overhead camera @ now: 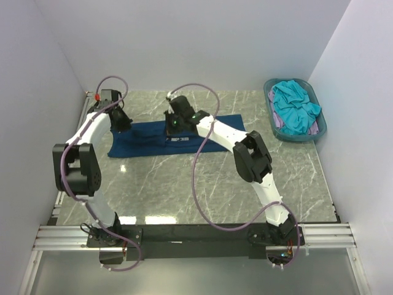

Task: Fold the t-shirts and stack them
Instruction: Fold the tshirt

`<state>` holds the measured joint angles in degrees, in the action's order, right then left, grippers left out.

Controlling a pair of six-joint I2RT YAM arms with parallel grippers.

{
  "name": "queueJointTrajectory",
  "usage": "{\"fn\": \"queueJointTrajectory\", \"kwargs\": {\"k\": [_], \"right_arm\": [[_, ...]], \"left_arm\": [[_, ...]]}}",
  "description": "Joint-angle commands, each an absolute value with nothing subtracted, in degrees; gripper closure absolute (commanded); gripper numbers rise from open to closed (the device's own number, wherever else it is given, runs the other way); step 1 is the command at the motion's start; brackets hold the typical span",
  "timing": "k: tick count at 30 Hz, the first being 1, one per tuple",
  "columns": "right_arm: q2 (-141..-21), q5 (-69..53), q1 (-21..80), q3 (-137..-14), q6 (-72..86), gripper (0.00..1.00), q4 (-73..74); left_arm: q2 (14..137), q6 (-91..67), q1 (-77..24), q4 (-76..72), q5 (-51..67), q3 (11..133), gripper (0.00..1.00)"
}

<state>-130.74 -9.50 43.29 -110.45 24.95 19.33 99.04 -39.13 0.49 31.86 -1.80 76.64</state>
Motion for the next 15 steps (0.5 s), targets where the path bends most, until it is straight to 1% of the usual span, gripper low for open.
{"fn": "queueJointTrajectory", "kwargs": {"k": [1,6,8,11,12,13,14,15], "right_arm": [[-131.38,-10.11,41.93,-116.88,21.1,1.0,13.97],[-134.99,-10.98,40.17,-123.73,18.11,1.0,12.66],[-136.58,-11.51,39.73,-124.89,17.32,0.98,11.61],[-139.04,-12.21,39.46,-127.44,16.7,0.89,12.65],[-139.65,-12.13,39.29,-128.66,16.61,0.81,13.18],[-140.27,-12.13,39.29,-128.85,16.52,0.77,13.53],[-140.19,-11.43,39.2,-128.59,16.52,0.72,14.14],[-139.84,-10.82,39.03,-127.1,16.52,0.7,14.32]], "left_arm": [[102.21,-36.48,0.35,28.57,-1.58,83.13,0.99],[106.86,-34.89,0.35,27.33,-0.53,90.24,0.99],[108.28,-34.98,0.35,28.3,-0.53,92.01,0.99],[108.55,-36.2,0.26,28.65,-0.44,91.15,0.99],[107.59,-36.56,0.35,28.3,-0.53,88.97,0.95],[106.97,-36.91,0.26,28.3,-1.57,87.81,0.89],[106.35,-37.7,0.26,28.39,-2.19,86.5,0.77],[104.96,-38.14,0.44,28.48,-2.72,83.79,0.74]]}}
